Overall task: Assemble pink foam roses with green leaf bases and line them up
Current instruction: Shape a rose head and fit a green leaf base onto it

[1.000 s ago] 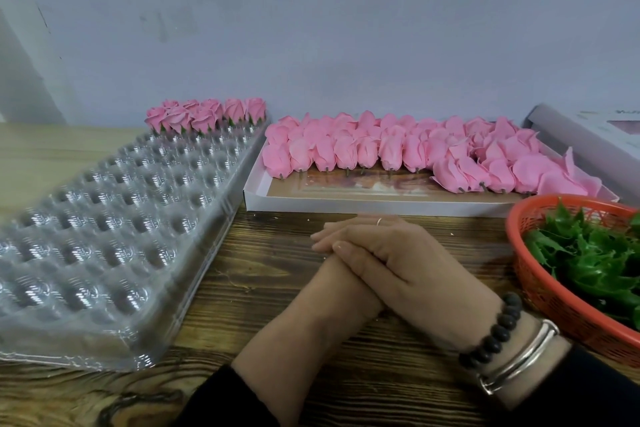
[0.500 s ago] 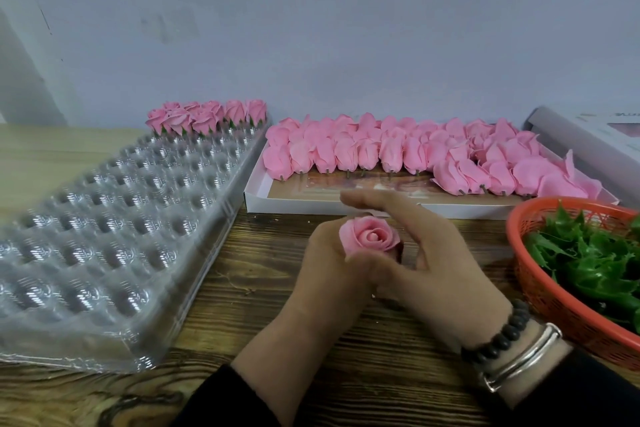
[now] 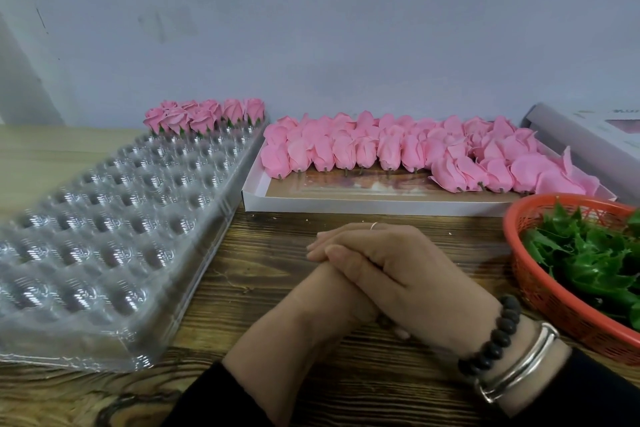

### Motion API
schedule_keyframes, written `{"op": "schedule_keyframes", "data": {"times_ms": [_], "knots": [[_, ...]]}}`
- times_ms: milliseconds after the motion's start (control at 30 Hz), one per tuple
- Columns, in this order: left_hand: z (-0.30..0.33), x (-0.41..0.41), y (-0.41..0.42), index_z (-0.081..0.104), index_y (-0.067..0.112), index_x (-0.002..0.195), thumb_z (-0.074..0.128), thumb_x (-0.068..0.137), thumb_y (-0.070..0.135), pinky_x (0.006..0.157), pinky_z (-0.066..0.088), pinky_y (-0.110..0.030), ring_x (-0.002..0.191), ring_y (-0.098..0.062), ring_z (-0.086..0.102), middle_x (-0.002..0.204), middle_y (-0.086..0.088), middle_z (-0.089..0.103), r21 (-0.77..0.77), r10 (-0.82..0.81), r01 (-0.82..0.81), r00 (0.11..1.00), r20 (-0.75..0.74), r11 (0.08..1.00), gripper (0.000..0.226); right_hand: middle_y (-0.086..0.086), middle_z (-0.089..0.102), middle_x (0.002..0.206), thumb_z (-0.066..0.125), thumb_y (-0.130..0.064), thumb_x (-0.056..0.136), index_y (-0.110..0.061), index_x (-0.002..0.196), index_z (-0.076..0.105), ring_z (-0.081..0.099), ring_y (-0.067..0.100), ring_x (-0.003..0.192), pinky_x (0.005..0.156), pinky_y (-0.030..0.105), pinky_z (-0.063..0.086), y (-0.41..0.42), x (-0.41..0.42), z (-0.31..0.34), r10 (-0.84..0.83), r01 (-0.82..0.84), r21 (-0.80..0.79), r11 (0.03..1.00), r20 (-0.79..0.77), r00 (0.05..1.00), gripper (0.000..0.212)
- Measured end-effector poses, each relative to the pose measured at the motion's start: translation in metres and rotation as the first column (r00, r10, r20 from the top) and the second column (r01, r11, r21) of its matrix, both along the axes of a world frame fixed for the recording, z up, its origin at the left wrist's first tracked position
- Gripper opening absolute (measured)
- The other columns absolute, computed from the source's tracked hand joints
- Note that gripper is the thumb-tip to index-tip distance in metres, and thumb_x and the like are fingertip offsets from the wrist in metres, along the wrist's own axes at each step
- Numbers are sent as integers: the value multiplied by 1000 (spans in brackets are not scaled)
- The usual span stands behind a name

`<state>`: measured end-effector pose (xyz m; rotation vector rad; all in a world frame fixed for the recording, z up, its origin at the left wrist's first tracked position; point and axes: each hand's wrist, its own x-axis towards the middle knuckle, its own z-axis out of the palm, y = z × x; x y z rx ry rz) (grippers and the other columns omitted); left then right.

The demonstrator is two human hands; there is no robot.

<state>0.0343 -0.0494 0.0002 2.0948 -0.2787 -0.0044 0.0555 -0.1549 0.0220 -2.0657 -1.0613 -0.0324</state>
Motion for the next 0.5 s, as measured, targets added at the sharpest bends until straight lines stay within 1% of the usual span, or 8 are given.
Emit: {"op": "schedule_keyframes", "data": {"times_ms": [33, 67, 100, 200, 300, 367, 433, 500], "knots": [[5, 0, -2, 58, 13, 82, 48, 89, -4, 67, 41, -2, 68, 5, 49, 79, 11, 53, -40, -69, 68, 997, -26, 997, 21, -7, 69, 104, 43, -35, 89, -21, 105, 69, 59, 3, 100, 88, 22, 45, -2, 0, 0, -1, 1, 1, 1000, -22, 1000, 35], [9, -2, -4, 54, 17, 69, 50, 88, -5, 56, 46, -10, 56, -1, 53, 66, 11, 54, -80, -93, 90, 995, -28, 993, 30, -8, 68, 105, 44, -42, 88, -28, 111, 66, 59, 1, 100, 88, 21, 46, -3, 0, -1, -17, 17, -2, 1000, -32, 999, 35], [12, -3, -3, 50, 20, 65, 51, 87, -7, 48, 44, -12, 49, -1, 53, 58, 11, 54, -131, -100, 96, 995, -22, 987, 35, -11, 67, 105, 46, -50, 84, -35, 116, 61, 57, 0, 101, 89, 22, 46, -5, 2, -2, -42, 42, -10, 999, -31, 999, 38], [10, 0, 0, 57, 22, 68, 59, 82, -10, 54, 44, -9, 57, 5, 58, 58, 13, 60, -252, -3, 27, 996, 93, 967, 35, -21, 61, 115, 58, -61, 70, -48, 119, 48, 53, -7, 108, 95, 22, 44, -11, 10, -6, -81, 85, 29, 996, -108, 991, 52], [9, 3, 2, 61, 22, 66, 62, 80, -11, 58, 45, -11, 61, 4, 58, 59, 12, 64, -309, 49, 15, 979, 199, 951, 35, -23, 61, 113, 69, -54, 61, -47, 118, 46, 56, -9, 103, 92, 18, 44, -14, 13, -10, -72, 99, 102, 990, -242, 968, 62], [8, 4, 2, 61, 22, 66, 63, 79, -9, 58, 45, -11, 60, 3, 58, 59, 13, 63, -318, 107, -36, 973, 207, 947, 33, -24, 61, 112, 72, -57, 57, -45, 118, 48, 56, -8, 104, 91, 17, 44, -14, 12, -11, -92, 130, 158, 979, -230, 969, 67], [3, 6, 1, 62, 19, 68, 62, 82, -5, 56, 47, -13, 60, 2, 58, 61, 7, 64, -279, 153, -92, 966, 207, 956, 28, -25, 62, 110, 60, -63, 64, -43, 117, 52, 56, -5, 104, 89, 18, 46, -8, 8, -11, -152, 184, 226, 957, -153, 976, 57], [2, 4, -6, 63, 15, 76, 56, 85, -4, 59, 50, -13, 62, 4, 59, 72, 0, 66, -219, 194, -149, 960, 201, 964, 22, -23, 66, 91, 46, -58, 78, -38, 110, 60, 60, -2, 91, 82, 17, 46, 1, 2, -10, -199, 216, 327, 920, -84, 976, 40]]}}
